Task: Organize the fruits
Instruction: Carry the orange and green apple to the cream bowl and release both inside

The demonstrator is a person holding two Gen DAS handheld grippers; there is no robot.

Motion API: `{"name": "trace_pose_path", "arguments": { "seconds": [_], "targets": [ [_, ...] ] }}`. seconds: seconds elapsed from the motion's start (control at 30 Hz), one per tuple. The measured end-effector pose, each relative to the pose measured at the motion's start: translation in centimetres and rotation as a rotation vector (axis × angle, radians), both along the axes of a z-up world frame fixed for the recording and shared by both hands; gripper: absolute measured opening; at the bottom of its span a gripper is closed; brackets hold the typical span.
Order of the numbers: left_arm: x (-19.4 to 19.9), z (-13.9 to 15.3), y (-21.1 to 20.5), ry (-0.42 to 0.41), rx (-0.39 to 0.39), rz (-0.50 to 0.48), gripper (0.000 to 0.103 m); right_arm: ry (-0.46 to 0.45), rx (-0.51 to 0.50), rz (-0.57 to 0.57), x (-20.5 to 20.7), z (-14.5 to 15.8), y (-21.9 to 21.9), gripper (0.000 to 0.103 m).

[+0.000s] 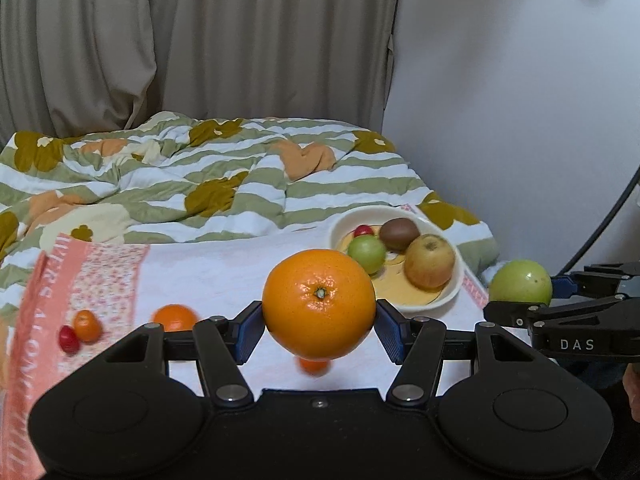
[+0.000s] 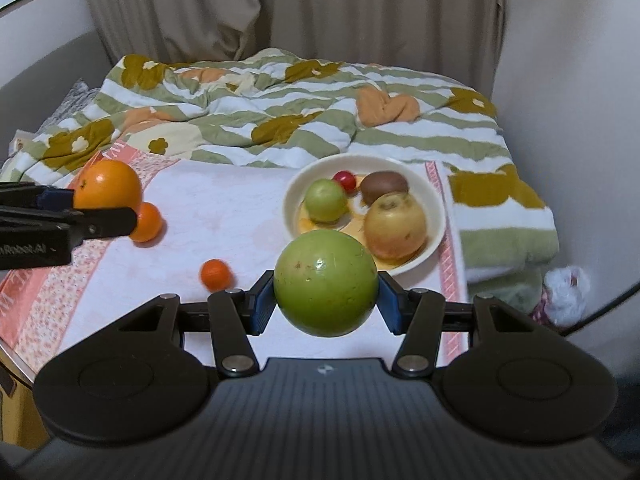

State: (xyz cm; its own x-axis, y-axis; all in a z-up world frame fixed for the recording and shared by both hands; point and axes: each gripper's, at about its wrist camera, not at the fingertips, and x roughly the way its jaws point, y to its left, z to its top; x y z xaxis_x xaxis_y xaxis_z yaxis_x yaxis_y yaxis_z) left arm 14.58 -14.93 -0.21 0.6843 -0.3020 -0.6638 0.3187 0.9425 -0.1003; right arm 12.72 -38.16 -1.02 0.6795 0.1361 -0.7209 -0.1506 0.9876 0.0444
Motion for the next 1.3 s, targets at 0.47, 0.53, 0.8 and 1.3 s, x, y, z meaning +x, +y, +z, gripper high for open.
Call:
{"name": "trace_pose_path", "arguments": {
  "seconds": [0.47,0.53,0.8,1.3],
  "targets": [
    [4.8,-3.6,-10.2,0.054,0.053,-0.014,0.064,-0.003,0.003,0.070,6.1,-1.2,-7.8,0.068],
    [5.8,-4.6,-11.1,0.075,0.070,-0.032,0.064,0.004,0.006,0.060,6.8,-1.6,-8.4,0.068],
    [9.3,-8.0,-13.2,0.134,0.121,-0.086,0.064,0.027,0.015,0.006,9.0,-3.0,-9.5,0.068],
    [11.6,-9.8,-13.9,0.156,0.174,-0.139,0.090,0.043,0.015,-0.045,11.9,-3.3,-9.4,0.068]
  ]
}}
